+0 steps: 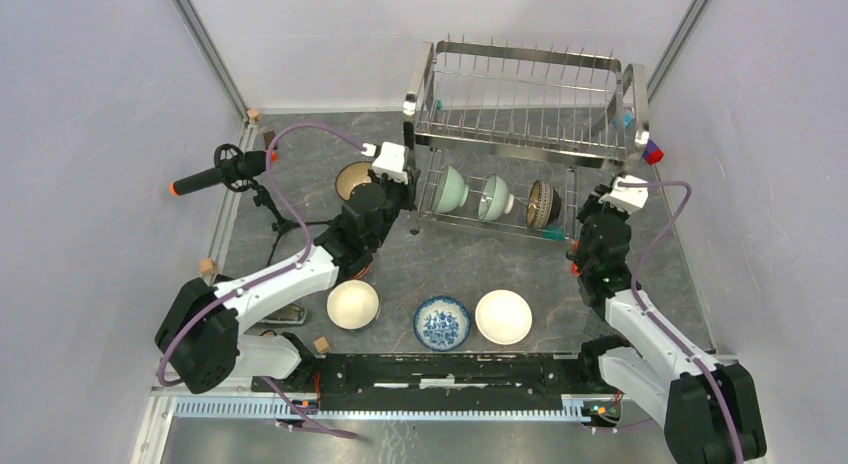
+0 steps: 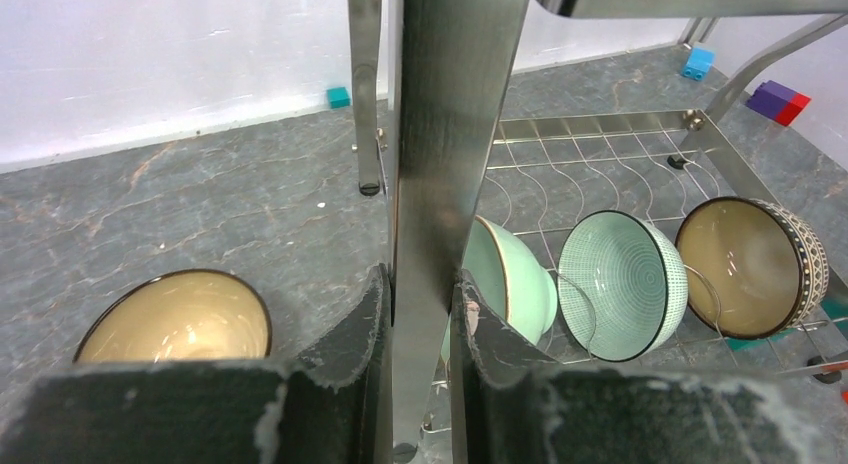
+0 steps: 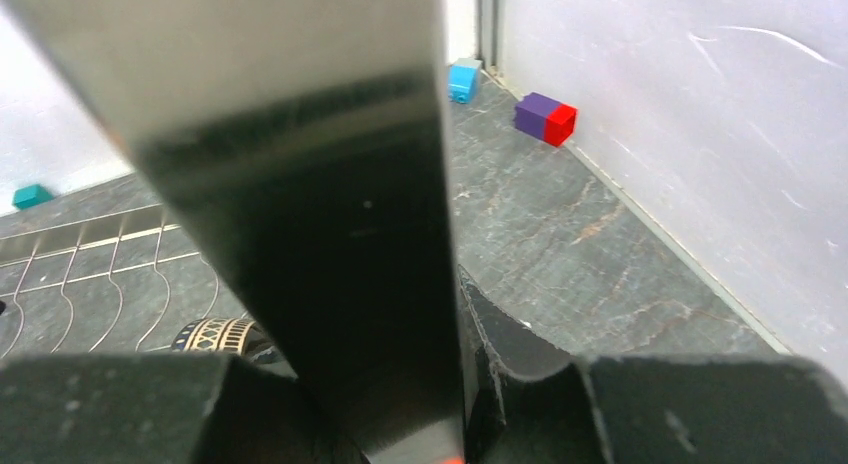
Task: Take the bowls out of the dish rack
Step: Adjust the dish rack at the center of the board.
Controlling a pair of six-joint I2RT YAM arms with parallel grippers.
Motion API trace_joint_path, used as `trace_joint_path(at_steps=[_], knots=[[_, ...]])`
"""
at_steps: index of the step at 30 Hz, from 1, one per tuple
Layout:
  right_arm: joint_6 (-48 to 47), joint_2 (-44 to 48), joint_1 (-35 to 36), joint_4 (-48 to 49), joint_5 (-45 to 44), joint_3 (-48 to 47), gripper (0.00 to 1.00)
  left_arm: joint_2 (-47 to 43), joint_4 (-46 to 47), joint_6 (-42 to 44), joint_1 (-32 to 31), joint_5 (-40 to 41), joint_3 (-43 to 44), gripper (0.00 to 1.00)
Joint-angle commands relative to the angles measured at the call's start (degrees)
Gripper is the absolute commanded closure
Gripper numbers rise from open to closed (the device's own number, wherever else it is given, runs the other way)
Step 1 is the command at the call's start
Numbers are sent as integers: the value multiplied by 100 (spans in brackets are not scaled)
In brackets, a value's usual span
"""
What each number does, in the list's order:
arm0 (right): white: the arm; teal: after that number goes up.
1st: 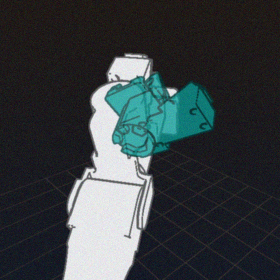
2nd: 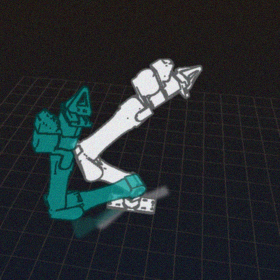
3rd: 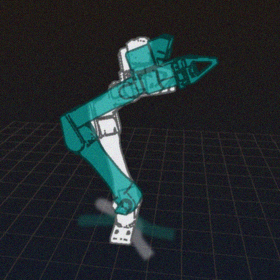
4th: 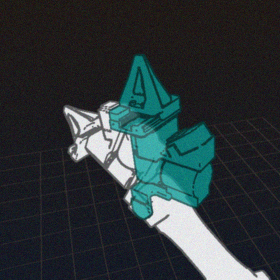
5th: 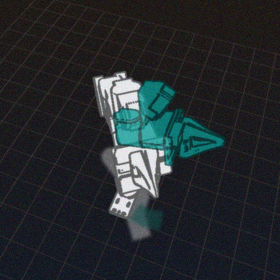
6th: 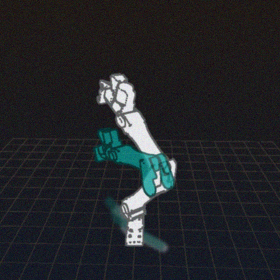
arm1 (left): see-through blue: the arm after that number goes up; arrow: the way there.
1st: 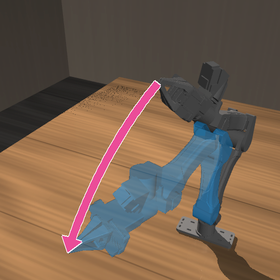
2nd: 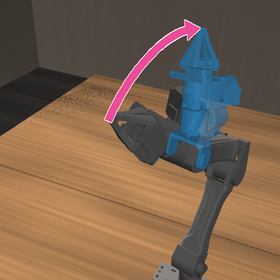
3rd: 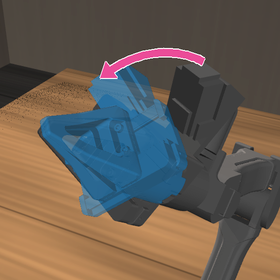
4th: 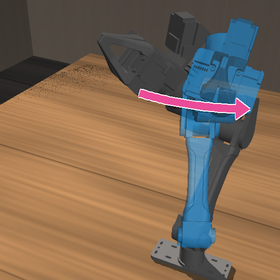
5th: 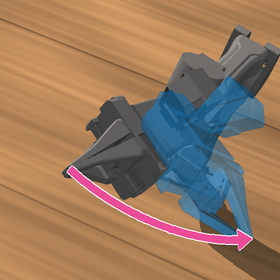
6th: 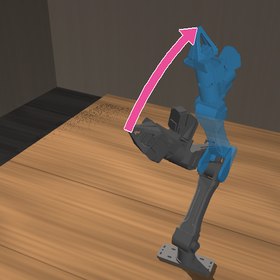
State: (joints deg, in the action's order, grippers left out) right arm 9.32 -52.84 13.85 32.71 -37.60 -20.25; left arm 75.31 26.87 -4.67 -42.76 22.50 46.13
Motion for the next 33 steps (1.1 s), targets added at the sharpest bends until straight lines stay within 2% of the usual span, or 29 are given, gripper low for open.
trace_joint_path(at_steps=[1,8,9,10,14,17,19,24,31,33], knots=[[1420,-502,122,-651,723,31,100,-289,-829,-401,206,790,-358,98],[1402,-503,196,-651,963,118,100,-557,-1237,-580,205,760,-449,96],[1380,-421,191,-767,1073,109,99,-625,-1411,-624,207,756,-423,92],[1312,-335,191,-821,1256,102,95,-703,-1546,-697,207,771,-385,87],[1210,-72,192,-1362,1567,-52,63,-993,-1811,-870,207,718,-380,67],[1190,134,194,-1651,1635,-145,48,-1194,-1964,-988,206,598,-393,50],[1185,290,197,-1816,1669,-172,42,-1321,-2055,-1038,207,477,-418,41],[1087,782,197,-2377,1692,-217,32,-1617,-2337,-1170,206,210,-480,29],[1363,1900,190,-3505,2148,-199,28,-2387,-3547,-1736,198,-408,-392,14],[1596,2276,192,-3713,2498,-92,28,-2666,-3890,-2018,196,-470,-429,1]])
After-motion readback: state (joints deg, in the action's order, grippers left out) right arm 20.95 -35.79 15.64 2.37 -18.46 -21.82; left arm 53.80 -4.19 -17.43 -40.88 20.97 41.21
